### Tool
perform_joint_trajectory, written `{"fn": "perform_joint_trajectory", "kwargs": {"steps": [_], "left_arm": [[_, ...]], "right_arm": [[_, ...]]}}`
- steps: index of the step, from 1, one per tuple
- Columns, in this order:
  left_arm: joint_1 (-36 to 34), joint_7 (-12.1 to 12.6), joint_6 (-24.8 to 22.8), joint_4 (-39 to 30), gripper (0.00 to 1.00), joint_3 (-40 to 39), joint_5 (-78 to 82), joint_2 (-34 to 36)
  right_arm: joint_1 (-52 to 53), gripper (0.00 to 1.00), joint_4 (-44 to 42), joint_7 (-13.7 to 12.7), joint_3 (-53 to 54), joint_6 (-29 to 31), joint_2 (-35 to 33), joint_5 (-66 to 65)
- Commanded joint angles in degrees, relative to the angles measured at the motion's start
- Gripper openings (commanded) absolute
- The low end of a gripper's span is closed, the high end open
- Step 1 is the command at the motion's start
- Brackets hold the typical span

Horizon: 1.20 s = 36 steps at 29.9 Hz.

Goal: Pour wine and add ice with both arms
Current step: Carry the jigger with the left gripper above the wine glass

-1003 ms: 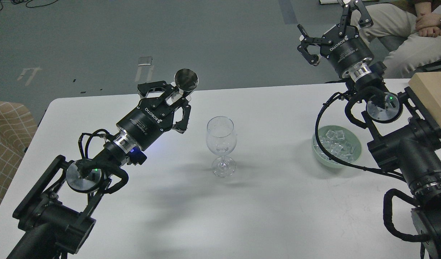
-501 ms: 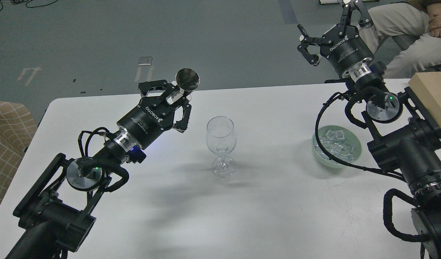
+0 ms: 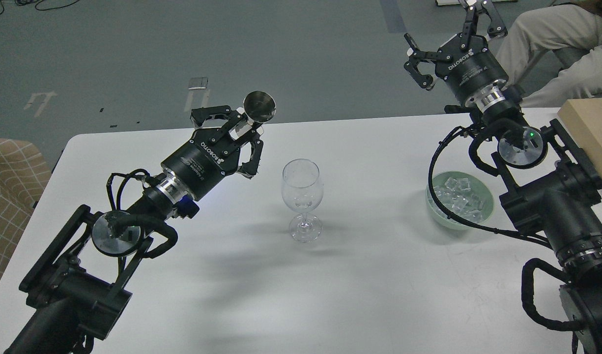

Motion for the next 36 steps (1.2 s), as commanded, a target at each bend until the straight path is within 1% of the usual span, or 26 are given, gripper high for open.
{"fn": "perform_joint_trajectory", "kwargs": {"steps": [1, 36], "left_arm": [[-1.0, 0.0, -0.1, 0.6, 0.01, 1.5, 0.4, 0.1], [-4.1, 0.0, -0.1, 2.9, 0.01, 2.6, 1.9, -0.8]], "right_arm": [[0.1, 1.00, 0.0, 0.0, 0.0, 0.0, 0.0, 0.0], [0.4, 1.00, -0.1, 0.0, 0.0, -0.1, 0.5, -0.1]]}}
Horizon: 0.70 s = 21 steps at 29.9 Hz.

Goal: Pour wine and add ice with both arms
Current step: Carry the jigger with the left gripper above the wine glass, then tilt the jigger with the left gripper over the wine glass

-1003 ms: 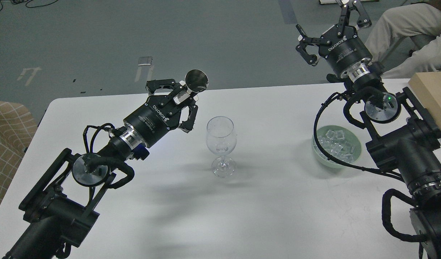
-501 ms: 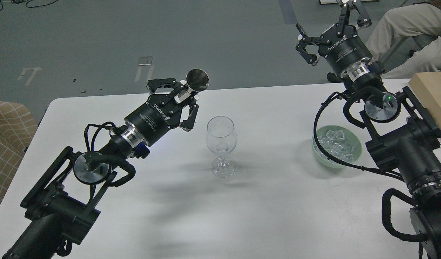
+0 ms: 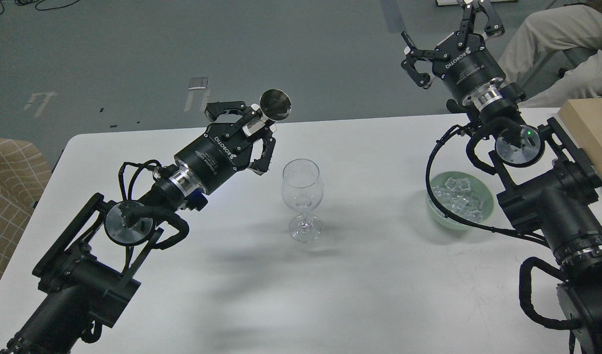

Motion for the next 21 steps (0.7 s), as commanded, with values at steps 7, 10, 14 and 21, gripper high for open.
{"fn": "perform_joint_trajectory", "kwargs": {"steps": [7, 10, 14, 21], "left_arm": [[-1.0, 0.0, -0.1, 0.2, 0.01, 1.5, 0.3, -0.1], [-1.0, -0.1, -0.3, 0.6, 0.01, 1.5, 1.4, -0.1], [-1.0, 0.0, -0.3, 0.9, 0.01, 1.5, 2.2, -0.2], [-1.5, -0.1, -0.5, 1.2, 0.01, 1.5, 2.6, 0.0]], "right_arm": [[0.0, 1.00, 0.0, 0.0, 0.0, 0.1, 0.0, -0.1], [0.0, 1.00, -0.1, 0.0, 0.0, 0.0, 0.0, 0.0], [0.1, 1.00, 0.0, 0.0, 0.0, 0.0, 0.0, -0.1], [0.1, 1.00, -0.1, 0.0, 0.0, 0.0, 0.0, 0.0]]}}
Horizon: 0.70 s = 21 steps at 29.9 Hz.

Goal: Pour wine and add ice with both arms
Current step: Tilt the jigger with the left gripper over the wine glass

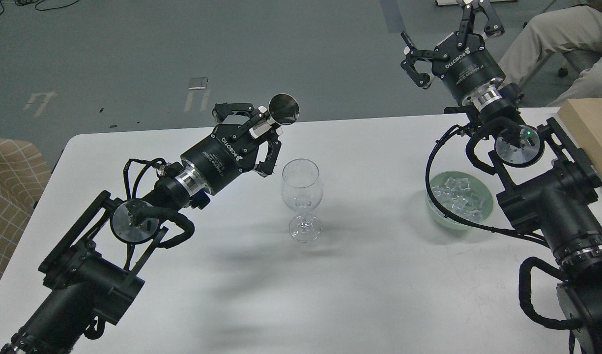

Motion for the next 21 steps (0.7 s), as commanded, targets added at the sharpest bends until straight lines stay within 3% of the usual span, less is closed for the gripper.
{"fn": "perform_joint_trajectory", "kwargs": {"steps": [1, 21], "left_arm": [[-0.3, 0.0, -0.1, 0.2, 0.01, 0.0, 0.6, 0.1], [-0.7, 0.0, -0.4, 0.2, 0.01, 0.0, 3.8, 0.3]], "right_arm": [[0.0, 1.00, 0.1, 0.0, 0.0, 0.1, 0.0, 0.1], [0.1, 1.00, 0.0, 0.0, 0.0, 0.0, 0.1, 0.0]]}}
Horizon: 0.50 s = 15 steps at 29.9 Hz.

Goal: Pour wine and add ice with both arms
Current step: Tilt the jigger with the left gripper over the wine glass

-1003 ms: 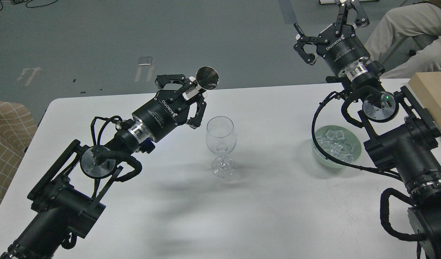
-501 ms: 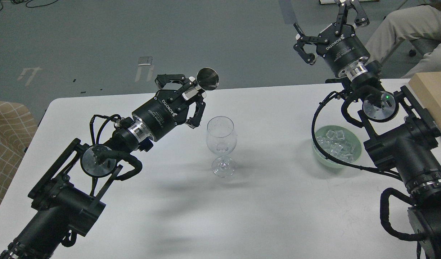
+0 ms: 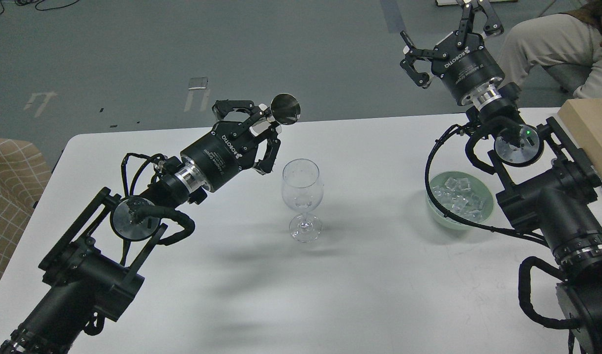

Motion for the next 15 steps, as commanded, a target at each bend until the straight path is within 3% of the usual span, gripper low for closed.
{"fn": "perform_joint_trajectory", "kwargs": {"steps": [1, 15], "left_arm": [[0.0, 0.0, -0.1, 0.0, 0.01, 0.0, 0.1, 0.2], [-0.3, 0.0, -0.6, -0.2, 0.01, 0.0, 3.0, -0.1]], "right_arm": [[0.1, 1.00, 0.0, 0.0, 0.0, 0.0, 0.0, 0.0], [0.2, 1.00, -0.1, 0.0, 0.0, 0.0, 0.3, -0.1]]}}
